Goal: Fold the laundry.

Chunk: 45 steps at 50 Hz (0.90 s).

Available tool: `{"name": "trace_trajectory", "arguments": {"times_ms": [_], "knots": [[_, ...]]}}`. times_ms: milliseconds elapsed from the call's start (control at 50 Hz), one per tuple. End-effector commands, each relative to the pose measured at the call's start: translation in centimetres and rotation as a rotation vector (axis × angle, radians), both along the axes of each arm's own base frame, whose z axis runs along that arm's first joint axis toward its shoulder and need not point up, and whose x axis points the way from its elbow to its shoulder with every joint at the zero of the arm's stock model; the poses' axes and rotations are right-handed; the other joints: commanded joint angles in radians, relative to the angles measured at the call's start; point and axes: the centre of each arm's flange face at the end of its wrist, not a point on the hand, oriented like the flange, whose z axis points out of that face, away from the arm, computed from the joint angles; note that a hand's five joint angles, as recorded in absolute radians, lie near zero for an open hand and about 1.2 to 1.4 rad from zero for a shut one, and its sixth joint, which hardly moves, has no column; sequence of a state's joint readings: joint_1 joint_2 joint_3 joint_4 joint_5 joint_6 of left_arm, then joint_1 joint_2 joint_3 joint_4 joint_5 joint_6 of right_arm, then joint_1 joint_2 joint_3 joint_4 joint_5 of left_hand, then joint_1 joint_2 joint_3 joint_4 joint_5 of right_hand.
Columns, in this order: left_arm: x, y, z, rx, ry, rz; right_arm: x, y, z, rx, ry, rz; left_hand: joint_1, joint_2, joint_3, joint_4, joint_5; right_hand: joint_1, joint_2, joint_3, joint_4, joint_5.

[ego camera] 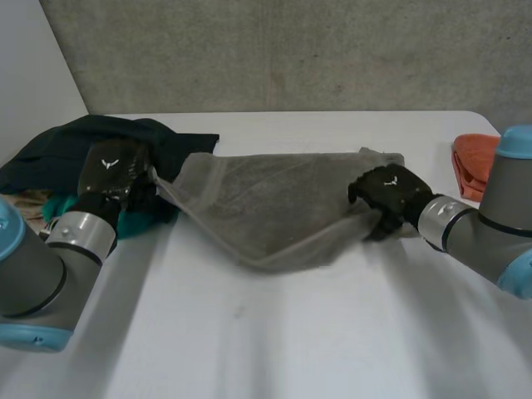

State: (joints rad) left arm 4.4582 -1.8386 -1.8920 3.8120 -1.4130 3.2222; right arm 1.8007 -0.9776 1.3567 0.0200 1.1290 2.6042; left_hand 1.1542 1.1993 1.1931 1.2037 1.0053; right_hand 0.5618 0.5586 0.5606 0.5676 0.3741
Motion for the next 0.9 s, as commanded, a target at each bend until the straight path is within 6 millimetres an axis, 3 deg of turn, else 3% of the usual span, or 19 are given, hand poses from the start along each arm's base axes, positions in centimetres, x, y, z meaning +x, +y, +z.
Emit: {"name": "trace_trajectory", "arguments": {"times_ms": [20, 100, 220, 400, 600, 780, 820, 900], "knots": [[0.8, 0.7, 1.3, -0.001, 0.002, 0.013, -3.2, -1.2, 3.5, 0.105, -0.060, -0.127, 0.242, 0.197, 0.203, 0.193, 0.216, -0.219, -0.216, -0.218, -0.225, -0.206], [1.3, 1.2, 2.1, -0.003, 0.008, 0.014, -4.8, -2.3, 5.4, 0.123, -0.098, -0.176, 0.242, 0.197, 0.203, 0.193, 0.216, -0.237, -0.234, -0.236, -0.243, -0.224], [1.3, 1.7, 2.6, -0.004, 0.016, 0.001, -6.6, -4.0, 5.3, 0.135, -0.059, -0.247, 0.242, 0.197, 0.203, 0.193, 0.216, -0.214, -0.211, -0.213, -0.220, -0.201], [1.0, 2.0, 3.0, -0.001, 0.026, -0.009, -8.4, -4.8, 1.5, 0.262, -0.024, -0.400, 0.242, 0.197, 0.203, 0.193, 0.216, -0.114, -0.111, -0.113, -0.120, -0.101], [1.2, 1.7, 3.3, -0.009, 0.028, -0.005, -7.9, -6.2, -2.4, 0.339, -0.200, -0.452, 0.242, 0.197, 0.203, 0.193, 0.216, 0.044, 0.047, 0.045, 0.038, 0.057], [1.3, 2.0, 3.9, 0.008, 0.024, 0.002, -6.1, -6.6, -4.5, 0.382, -0.284, -0.431, 0.242, 0.197, 0.203, 0.193, 0.216, 0.496, 0.499, 0.497, 0.490, 0.509], [1.4, 2.2, 4.2, 0.014, 0.023, 0.000, -6.2, -6.7, -4.2, 0.369, -0.298, -0.436, 0.242, 0.197, 0.203, 0.193, 0.216, 0.833, 0.836, 0.834, 0.827, 0.846], [1.5, 2.5, 4.9, 0.022, 0.018, 0.002, -6.8, -6.3, -2.0, 0.334, -0.307, -0.441, 0.242, 0.197, 0.203, 0.193, 0.216, 0.835, 0.838, 0.836, 0.829, 0.848]]}}
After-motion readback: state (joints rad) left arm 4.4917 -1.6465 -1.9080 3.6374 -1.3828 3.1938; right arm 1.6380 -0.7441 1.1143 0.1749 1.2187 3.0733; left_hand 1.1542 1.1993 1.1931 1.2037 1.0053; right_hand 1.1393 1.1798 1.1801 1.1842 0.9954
